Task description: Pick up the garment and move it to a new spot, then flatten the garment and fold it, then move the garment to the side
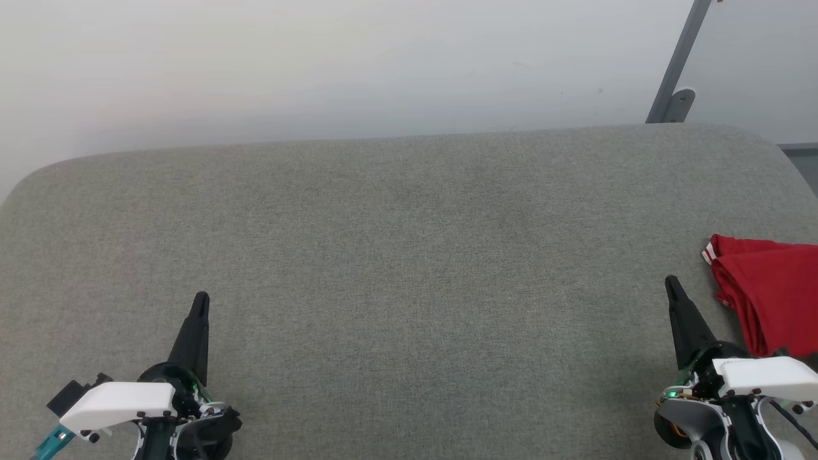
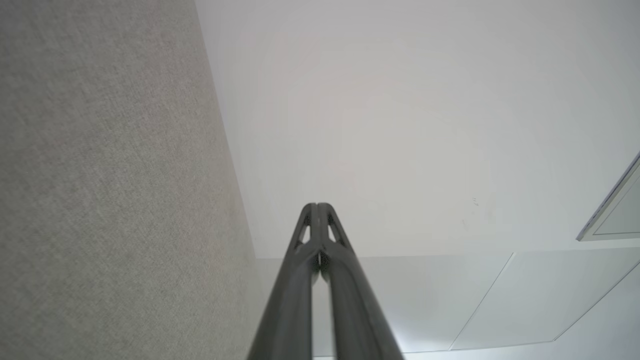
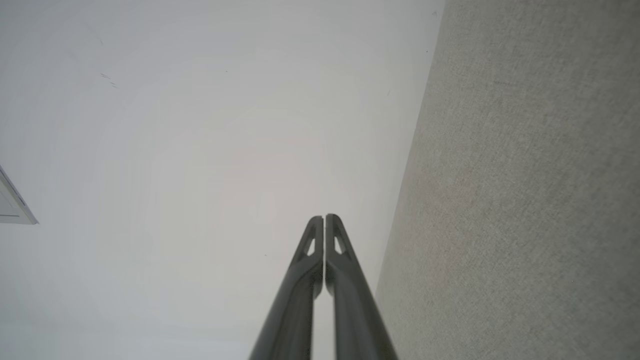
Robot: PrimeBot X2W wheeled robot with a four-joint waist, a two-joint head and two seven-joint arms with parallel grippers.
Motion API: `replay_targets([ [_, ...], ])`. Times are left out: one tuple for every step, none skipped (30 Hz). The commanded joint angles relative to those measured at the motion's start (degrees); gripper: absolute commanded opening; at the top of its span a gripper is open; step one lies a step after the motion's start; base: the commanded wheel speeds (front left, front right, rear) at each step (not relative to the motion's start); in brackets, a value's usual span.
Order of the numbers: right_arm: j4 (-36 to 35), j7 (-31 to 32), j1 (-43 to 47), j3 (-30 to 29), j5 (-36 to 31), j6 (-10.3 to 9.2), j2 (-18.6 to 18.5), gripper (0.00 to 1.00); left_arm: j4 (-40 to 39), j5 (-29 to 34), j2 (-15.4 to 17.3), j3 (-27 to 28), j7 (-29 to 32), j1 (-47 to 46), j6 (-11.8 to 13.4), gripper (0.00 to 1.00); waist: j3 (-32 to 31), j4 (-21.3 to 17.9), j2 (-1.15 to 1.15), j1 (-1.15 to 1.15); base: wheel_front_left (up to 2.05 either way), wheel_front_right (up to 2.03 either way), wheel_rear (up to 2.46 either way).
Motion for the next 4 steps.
replay_targets([
  [0.1,0.1,-0.2,0.0,0.2,-0.02,0.1,0.0,0.0,0.2,-0.1,0.2,0.2,-0.7,0.1,0.0,0.0,0.0,0.0,0.0,0.0,0.0,0.0],
  [0.1,0.1,-0.2,0.0,0.2,-0.02,0.1,0.0,0.0,0.2,-0.1,0.2,0.2,-0.7,0.1,0.0,0.0,0.0,0.0,0.0,0.0,0.0,0.0],
  [0.1,0.1,-0.2,0.0,0.2,-0.02,0.1,0.0,0.0,0.2,-0.1,0.2,0.2,-0.7,0.1,0.0,0.0,0.0,0.0,0.0,0.0,0.0,0.0],
  [0.1,0.1,-0.2,0.0,0.2,-0.02,0.1,0.0,0.0,0.2,-0.1,0.2,0.2,-0.7,0.1,0.0,0.0,0.0,0.0,0.0,0.0,0.0,0.0],
])
